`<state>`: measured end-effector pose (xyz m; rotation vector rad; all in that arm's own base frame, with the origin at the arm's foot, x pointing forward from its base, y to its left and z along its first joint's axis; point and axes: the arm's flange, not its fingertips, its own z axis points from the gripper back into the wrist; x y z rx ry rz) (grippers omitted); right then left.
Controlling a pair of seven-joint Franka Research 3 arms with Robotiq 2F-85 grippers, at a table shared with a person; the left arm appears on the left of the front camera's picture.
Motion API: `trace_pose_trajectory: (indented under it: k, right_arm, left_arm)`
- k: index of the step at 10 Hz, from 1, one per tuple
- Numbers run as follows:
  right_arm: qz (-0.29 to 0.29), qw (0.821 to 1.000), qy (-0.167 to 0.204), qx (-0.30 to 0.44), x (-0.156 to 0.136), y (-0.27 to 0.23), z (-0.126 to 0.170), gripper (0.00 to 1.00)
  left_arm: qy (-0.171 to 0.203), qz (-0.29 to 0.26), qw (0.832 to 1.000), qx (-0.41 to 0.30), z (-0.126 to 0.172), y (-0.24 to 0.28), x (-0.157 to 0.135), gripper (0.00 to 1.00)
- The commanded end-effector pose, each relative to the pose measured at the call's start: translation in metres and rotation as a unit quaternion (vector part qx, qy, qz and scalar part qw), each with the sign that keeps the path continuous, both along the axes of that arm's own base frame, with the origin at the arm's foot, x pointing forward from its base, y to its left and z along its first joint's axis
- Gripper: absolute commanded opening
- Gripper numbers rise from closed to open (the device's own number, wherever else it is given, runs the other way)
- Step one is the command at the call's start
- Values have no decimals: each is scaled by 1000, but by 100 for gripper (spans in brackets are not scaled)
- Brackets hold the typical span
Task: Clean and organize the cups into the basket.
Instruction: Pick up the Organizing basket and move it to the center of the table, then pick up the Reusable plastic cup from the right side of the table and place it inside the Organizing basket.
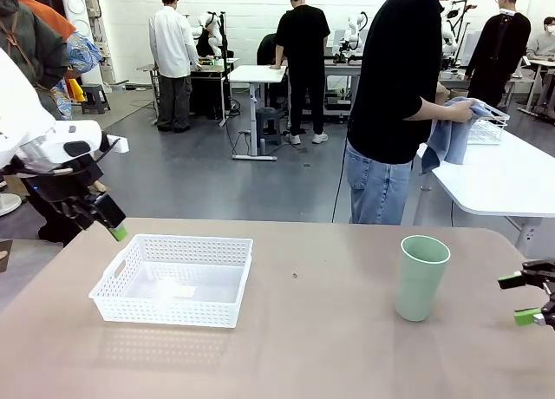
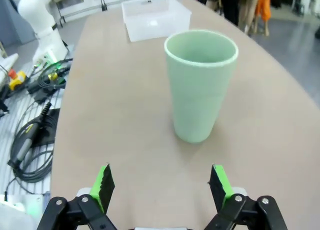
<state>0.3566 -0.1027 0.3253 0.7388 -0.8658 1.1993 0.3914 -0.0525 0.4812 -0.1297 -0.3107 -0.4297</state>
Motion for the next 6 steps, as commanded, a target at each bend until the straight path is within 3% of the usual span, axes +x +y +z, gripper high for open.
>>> trace_pose_trajectory:
  k: [1, 2, 4, 6]
  right_arm:
    - [25, 1000, -18, 0, 3, 16, -28, 100]
    - [49, 999, -15, -4, 7, 24, -36, 100]
    - [80, 997, -3, -4, 16, 36, -48, 100]
    - [103, 995, -3, -2, 22, 43, -57, 100]
  left_arm:
    - [8, 30, 1000, -3, 8, -11, 14, 100]
    - [0, 55, 998, 3, 4, -19, 25, 100]
    - [33, 83, 996, 19, -11, -30, 49, 100]
    - [43, 120, 990, 55, -23, -33, 61, 100]
